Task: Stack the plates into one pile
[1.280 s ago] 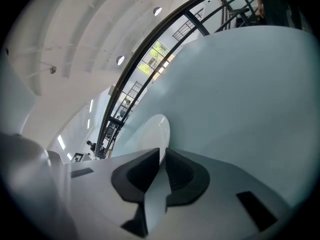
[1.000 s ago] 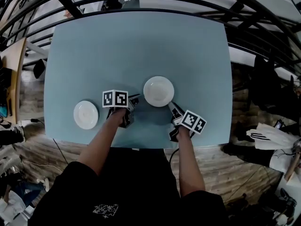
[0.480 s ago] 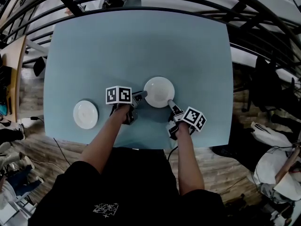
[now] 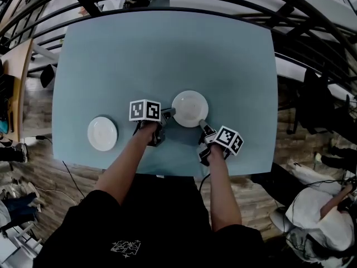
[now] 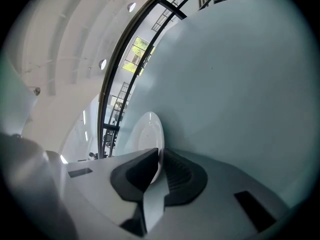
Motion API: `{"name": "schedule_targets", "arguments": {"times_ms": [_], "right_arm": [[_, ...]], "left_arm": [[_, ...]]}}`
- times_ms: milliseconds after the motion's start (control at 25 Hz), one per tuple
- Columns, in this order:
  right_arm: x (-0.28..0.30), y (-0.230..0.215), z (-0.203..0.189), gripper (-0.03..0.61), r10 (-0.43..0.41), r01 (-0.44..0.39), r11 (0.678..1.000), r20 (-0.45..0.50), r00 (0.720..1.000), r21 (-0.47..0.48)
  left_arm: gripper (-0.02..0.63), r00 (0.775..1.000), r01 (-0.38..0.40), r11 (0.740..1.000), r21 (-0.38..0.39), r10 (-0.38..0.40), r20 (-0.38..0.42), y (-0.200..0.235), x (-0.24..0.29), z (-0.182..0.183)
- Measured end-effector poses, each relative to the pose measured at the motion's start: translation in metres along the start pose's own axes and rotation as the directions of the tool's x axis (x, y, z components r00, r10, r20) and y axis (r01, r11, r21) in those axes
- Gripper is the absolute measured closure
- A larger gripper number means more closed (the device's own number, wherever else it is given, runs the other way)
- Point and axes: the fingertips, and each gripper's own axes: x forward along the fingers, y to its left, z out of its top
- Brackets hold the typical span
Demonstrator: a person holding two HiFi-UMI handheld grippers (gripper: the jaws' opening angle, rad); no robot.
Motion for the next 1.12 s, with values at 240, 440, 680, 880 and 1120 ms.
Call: {"name": "schedule_targets", "arguments": {"times_ms": [240,440,680,880,1120], "right_arm": [[-0.003,0.010,-0.001,0.546,0.011,-0.011,0.999,-0.006,1.000,-0.054],[0.002,0.032,-0.013,0.546,0.037,-0.040,0.995,-0.034,0.999,-0.095],[0.010,0.060,-0.038,0.548,0.062,-0.076,0.985,-0.091,0.994,-0.156],[0.023,0.091,-0.070,0.548,0.078,-0.105,0.974,-0.140,0.987,-0.202],[0.032,0.111,-0.103,0.548,0.085,-0.130,0.964,-0.194,0.977,-0.232]], "left_arm": [[0.577,0.999,0.021,1.000,0.010,-0.021,0.026,-0.005,-0.010,0.000],[0.577,0.997,0.027,1.000,-0.005,-0.027,0.073,0.000,-0.037,0.001],[0.577,0.991,0.008,1.000,-0.029,-0.004,0.136,0.015,-0.077,-0.003],[0.577,0.982,-0.003,0.999,-0.049,0.012,0.188,0.034,-0.121,-0.004],[0.577,0.973,-0.019,0.997,-0.076,0.036,0.228,0.053,-0.158,-0.015]]}}
